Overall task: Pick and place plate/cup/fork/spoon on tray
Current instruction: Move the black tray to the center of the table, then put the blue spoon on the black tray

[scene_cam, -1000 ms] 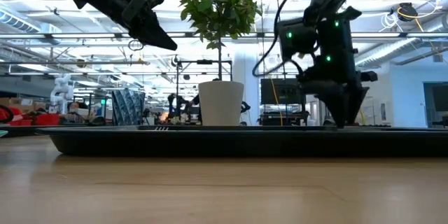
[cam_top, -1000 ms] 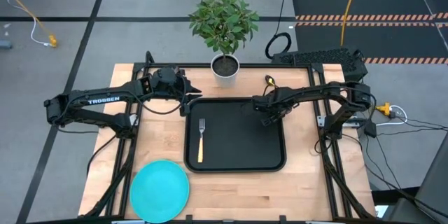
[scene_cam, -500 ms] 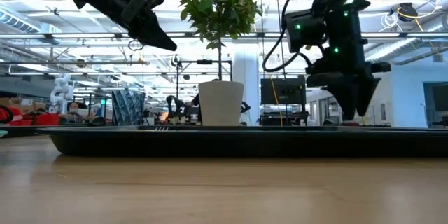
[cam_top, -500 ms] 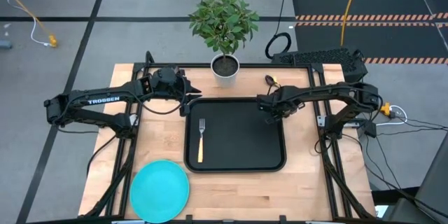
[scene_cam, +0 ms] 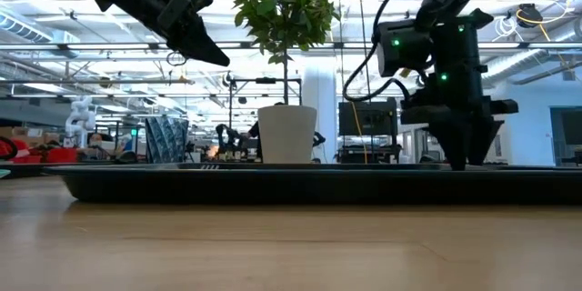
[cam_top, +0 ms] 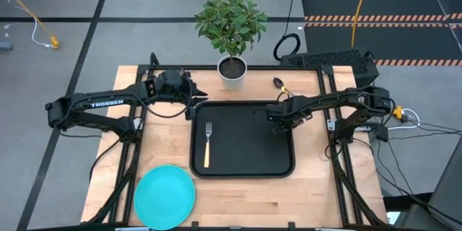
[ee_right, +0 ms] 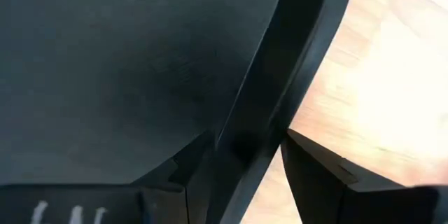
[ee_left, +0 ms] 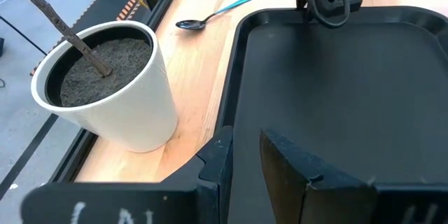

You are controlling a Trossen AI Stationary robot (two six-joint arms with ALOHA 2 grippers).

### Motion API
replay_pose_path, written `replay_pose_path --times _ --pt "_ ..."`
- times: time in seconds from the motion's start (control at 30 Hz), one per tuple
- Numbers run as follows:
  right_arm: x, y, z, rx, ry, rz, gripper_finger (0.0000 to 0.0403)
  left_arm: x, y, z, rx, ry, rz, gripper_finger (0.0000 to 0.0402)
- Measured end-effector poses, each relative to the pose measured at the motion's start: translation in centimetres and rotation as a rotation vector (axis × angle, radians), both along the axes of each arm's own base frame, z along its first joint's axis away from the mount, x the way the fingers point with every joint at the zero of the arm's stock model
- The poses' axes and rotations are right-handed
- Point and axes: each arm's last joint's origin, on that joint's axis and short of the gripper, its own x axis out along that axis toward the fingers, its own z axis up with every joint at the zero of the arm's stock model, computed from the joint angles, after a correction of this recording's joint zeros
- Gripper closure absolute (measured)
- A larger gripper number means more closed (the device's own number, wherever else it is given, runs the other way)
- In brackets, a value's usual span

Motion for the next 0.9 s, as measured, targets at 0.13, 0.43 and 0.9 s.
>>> replay_pose_path --times 0.13,0.43,0.9 --pt "0.3 0.0 0.0 0.017 -0.03 0.004 0.0248 0.0 0.0 0.0 0.0 0.0 0.0 0.0325" --pt "0.0 0.1 0.4 0.018 -0.034 0.023 0.0248 0.0 0.0 0.0 0.0 0.0 0.0 0.0325" --pt "-2.5 -3.9 7.5 -0.285 -0.232 0.137 0.0248 0.1 0.0 0.2 0.011 -0.018 -0.001 0.0325"
